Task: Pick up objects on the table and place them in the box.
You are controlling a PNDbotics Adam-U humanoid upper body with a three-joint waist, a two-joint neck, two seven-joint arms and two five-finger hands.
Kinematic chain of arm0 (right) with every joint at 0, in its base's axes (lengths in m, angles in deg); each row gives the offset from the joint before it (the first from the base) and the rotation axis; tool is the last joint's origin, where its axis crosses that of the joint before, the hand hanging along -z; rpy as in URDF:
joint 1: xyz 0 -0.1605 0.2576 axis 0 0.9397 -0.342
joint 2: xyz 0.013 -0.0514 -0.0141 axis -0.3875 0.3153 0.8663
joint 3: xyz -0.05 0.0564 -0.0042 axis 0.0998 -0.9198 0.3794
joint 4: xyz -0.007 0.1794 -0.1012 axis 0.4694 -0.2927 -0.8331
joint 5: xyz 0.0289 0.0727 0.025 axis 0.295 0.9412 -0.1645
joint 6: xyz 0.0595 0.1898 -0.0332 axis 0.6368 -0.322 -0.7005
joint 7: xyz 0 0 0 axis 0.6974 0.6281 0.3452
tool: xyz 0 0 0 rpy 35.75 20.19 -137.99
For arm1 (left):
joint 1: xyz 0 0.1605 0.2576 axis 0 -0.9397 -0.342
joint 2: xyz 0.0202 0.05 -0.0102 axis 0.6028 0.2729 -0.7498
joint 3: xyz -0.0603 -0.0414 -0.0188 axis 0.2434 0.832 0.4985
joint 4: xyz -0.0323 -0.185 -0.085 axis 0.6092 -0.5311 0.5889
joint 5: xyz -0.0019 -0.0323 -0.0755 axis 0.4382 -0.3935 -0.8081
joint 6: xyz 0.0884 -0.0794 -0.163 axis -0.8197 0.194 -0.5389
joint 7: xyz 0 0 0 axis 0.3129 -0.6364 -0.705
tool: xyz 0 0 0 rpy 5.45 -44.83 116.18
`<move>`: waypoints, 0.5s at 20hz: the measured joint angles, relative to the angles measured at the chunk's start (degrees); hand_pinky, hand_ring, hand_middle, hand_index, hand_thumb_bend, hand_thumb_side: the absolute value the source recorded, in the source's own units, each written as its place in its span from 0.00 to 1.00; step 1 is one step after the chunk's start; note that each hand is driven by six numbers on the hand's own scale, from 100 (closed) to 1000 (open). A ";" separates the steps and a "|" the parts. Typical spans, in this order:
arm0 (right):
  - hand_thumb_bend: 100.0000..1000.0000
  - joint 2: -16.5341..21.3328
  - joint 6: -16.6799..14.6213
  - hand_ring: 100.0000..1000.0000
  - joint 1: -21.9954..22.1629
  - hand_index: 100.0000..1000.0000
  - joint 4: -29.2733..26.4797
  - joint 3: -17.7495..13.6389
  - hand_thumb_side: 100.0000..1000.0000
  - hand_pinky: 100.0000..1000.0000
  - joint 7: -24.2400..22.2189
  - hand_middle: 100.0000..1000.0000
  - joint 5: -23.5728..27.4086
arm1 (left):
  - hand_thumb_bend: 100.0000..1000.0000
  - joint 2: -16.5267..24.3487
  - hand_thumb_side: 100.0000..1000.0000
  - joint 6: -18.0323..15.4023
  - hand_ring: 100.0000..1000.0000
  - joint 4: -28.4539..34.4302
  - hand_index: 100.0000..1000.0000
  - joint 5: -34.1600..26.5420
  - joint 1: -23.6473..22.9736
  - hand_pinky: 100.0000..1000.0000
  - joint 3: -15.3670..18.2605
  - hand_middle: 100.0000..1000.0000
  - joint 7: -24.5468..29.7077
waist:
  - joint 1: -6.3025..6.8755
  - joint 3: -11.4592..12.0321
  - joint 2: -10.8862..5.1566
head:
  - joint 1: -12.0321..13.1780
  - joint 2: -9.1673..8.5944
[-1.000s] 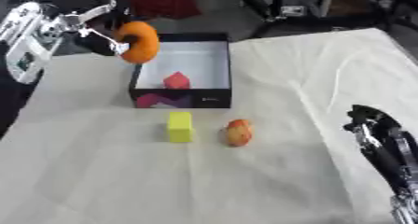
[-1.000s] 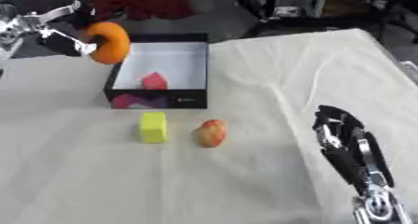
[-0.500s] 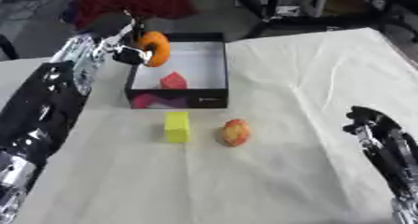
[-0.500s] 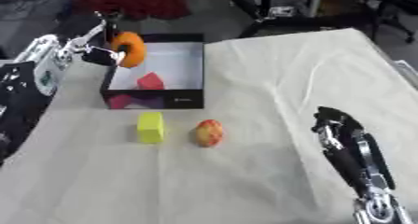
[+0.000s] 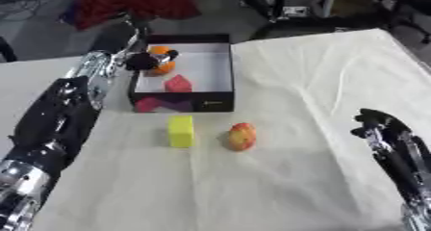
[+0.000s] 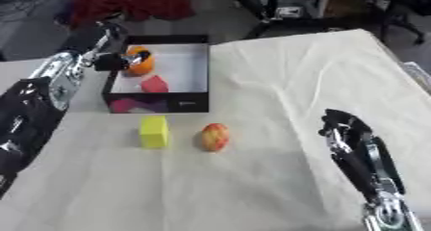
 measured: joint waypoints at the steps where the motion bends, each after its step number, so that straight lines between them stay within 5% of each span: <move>1: 0.00 -0.01 0.01 0.61 0.00 0.78 0.00 -0.01 0.66 0.72 0.01 0.67 0.00 | 0.40 0.49 0.80 -0.32 0.51 0.91 0.78 -1.09 -0.19 0.62 -0.28 0.56 0.03 | 0.00 0.10 0.00 | -0.14 0.00; 10: 0.00 0.00 0.10 0.61 0.05 0.78 0.01 -0.75 0.66 0.72 0.67 0.67 -0.39 | 0.36 13.74 0.75 -4.12 0.50 21.57 0.72 -19.55 -5.35 0.63 -6.52 0.53 6.99 | 0.00 1.40 0.00 | -1.42 0.00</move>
